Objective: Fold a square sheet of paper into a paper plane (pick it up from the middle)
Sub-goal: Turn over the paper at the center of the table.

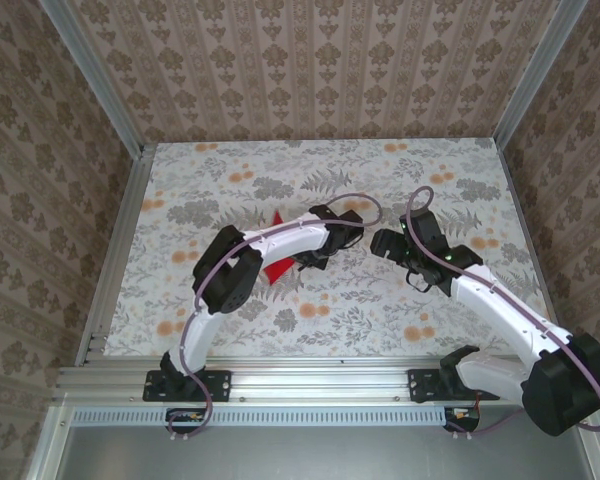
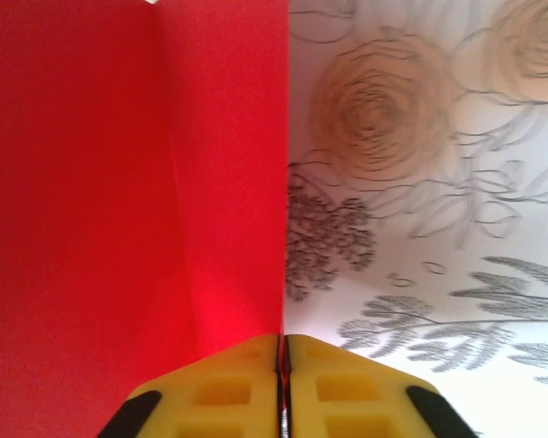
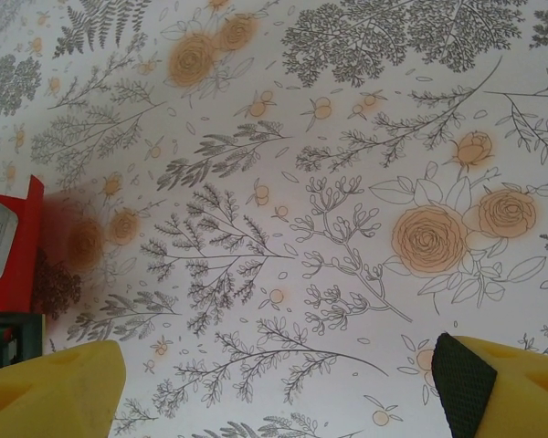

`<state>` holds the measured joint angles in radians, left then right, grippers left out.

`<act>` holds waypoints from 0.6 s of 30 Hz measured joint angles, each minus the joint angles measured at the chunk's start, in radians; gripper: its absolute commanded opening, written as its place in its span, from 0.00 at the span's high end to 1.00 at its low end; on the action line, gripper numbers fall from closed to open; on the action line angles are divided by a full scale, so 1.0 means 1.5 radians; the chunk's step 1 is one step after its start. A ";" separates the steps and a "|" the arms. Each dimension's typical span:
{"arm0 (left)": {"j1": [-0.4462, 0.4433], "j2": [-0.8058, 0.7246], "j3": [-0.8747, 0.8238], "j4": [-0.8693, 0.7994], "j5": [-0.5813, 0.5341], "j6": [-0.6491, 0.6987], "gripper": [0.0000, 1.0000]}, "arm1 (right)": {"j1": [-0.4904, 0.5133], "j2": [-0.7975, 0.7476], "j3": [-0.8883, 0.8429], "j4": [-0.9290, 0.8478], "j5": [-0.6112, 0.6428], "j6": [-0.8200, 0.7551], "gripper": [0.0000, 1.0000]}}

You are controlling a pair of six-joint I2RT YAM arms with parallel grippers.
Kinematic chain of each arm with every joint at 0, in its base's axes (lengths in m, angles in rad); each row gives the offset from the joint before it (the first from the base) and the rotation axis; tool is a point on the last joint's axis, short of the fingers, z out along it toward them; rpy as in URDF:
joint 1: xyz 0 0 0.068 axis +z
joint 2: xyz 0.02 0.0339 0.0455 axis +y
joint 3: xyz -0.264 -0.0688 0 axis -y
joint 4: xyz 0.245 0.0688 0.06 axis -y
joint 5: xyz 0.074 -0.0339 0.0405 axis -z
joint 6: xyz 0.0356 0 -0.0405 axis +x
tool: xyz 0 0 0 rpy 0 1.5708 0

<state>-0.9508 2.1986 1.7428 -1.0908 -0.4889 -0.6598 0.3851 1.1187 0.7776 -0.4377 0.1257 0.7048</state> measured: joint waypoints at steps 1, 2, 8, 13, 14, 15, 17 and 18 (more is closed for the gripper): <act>-0.001 0.001 0.002 0.004 0.006 -0.001 0.79 | -0.001 0.000 -0.001 -0.001 0.000 0.002 0.10; -0.001 0.001 0.004 0.007 0.015 -0.001 0.78 | -0.002 0.000 -0.002 -0.002 0.000 0.002 0.10; -0.001 -0.003 0.004 0.040 0.094 0.011 0.58 | -0.009 -0.007 -0.009 -0.006 -0.001 0.005 0.10; 0.001 -0.081 -0.019 0.102 0.205 0.021 0.45 | -0.011 -0.009 -0.013 -0.005 -0.021 0.005 0.10; 0.002 -0.110 -0.026 0.117 0.228 0.021 0.42 | -0.011 -0.009 -0.013 -0.003 -0.031 0.004 0.10; 0.004 -0.138 -0.034 0.131 0.245 0.021 0.39 | -0.011 -0.008 -0.013 -0.001 -0.042 0.004 0.10; 0.014 -0.207 -0.062 0.163 0.283 0.017 0.34 | -0.011 -0.001 -0.014 0.013 -0.072 0.004 0.09; 0.022 -0.236 -0.077 0.178 0.297 0.015 0.33 | -0.011 0.005 -0.014 0.021 -0.088 0.004 0.09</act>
<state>-0.9184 1.8450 1.6276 -0.8234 -0.0433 -0.6369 0.3691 1.1263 0.7570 -0.4057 -0.0059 0.7109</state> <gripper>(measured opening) 0.644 0.907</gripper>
